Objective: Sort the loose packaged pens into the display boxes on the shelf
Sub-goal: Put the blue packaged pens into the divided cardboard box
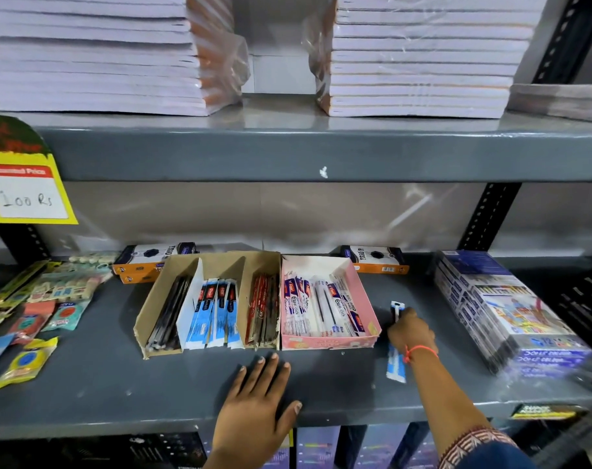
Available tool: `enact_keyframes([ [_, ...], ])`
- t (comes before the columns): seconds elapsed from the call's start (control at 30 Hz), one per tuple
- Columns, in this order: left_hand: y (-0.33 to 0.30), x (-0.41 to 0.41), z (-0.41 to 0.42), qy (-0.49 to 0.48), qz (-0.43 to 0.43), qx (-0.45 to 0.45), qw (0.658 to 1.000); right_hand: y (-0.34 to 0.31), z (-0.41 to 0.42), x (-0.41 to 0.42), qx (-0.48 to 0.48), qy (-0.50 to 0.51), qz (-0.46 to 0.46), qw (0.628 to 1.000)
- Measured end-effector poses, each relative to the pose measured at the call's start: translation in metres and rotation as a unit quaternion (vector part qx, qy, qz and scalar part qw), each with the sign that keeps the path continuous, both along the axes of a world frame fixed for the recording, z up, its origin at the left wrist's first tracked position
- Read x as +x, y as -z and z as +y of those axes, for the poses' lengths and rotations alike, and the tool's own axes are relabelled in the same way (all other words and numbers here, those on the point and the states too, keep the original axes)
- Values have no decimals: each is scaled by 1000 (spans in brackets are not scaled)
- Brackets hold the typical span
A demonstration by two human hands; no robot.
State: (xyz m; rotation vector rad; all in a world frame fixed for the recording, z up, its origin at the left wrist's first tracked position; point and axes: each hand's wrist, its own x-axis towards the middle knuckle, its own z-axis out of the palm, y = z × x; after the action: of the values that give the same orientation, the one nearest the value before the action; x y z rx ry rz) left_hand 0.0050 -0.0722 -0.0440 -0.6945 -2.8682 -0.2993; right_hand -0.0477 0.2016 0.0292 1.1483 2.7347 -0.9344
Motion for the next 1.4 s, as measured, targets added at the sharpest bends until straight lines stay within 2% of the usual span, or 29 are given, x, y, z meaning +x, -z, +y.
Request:
enact_keyframes([
  [0.1,-1,0,0,1,1,6,1000,3,7,-2,-19,-16,14,1000],
  [0.27,0,-1,1,-1,4,7,1000,7,4,2,10,-4,9,1000],
  [0.47,1,-1,0,-3,-9,-8,1000,6,10,-8,-48,-3,4,999],
  [0.7,-2,0,0,-6,-10,7,1000,3,1,-1,-46,-35,-21,998],
  [0.8,-2,0,1,-5,-8,7,1000,1,3,5,-55,-37,33,997],
  [0.9,0,1,1,-5,-5,8,1000,3,10,15,-86,-3,136,987],
  [1.07,1,1,1,-2,4,1,1000,3,6,29,-218,76,289,929],
  [1.17,0,1,1,-4,11,3,1000,-7,-2,30,-333,102,362,865],
  [1.27,-1,1,2,-5,10,4,1000,-26,-20,35,-459,71,386,797],
  [1.4,-2,-1,0,-4,0,-9,1000,-44,-53,38,-548,-13,357,756],
])
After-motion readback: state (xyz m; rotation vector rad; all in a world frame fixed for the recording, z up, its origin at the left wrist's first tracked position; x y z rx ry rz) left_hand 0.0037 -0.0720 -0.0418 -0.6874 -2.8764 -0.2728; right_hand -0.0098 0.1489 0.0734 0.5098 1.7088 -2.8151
